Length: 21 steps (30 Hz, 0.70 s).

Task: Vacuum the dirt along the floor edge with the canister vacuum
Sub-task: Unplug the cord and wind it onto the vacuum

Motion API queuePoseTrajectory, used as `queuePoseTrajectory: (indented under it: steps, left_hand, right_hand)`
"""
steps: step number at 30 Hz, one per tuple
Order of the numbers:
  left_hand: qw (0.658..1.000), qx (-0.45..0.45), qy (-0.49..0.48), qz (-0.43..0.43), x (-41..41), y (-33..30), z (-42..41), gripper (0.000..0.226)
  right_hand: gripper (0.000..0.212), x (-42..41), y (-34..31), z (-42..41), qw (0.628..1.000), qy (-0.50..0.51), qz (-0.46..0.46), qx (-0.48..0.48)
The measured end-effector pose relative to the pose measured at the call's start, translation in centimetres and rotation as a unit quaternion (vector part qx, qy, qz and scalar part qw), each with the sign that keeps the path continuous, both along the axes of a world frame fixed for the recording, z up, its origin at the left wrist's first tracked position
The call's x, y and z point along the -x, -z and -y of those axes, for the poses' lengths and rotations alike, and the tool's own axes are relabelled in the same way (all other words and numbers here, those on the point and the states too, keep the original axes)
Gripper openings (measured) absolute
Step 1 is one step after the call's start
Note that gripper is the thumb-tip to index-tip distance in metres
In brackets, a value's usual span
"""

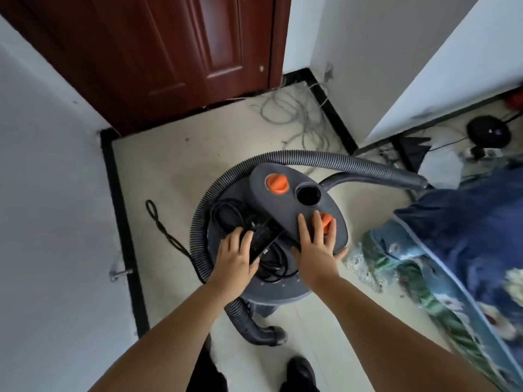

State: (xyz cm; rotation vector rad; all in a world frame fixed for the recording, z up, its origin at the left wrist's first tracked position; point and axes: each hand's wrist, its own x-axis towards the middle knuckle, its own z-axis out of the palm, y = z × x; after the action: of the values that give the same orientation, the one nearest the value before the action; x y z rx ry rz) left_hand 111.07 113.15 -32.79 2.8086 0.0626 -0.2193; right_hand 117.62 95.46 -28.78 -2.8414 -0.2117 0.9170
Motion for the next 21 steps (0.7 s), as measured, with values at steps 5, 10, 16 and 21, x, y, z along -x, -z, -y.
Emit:
queuePoseTrajectory:
  steps: [5,10,16,21]
  left_hand:
    - [0.995,-0.006,0.096,0.0,-5.8,-0.2,-2.7,0.077]
    - [0.975,-0.076,0.209,0.012,-12.5,-0.6,-3.9,0.067]
    - [0.951,-0.122,0.276,0.063,-18.8,-1.5,-2.0,0.063]
    - [0.951,-0.091,0.277,0.103,-22.8,-0.4,1.0,0.053]
  right_hand:
    - [0.065,-2.7,0.5,-1.7,0.996,0.083,0.012,-0.006]
    - [0.065,-4.9,0.7,-2.4,0.983,0.181,0.014,0.005]
    - [0.067,-9.4,0.0,0.3,0.98,0.197,0.006,-0.02]
    - [0.071,-14.7,0.2,4.0,0.985,0.172,0.006,-0.017]
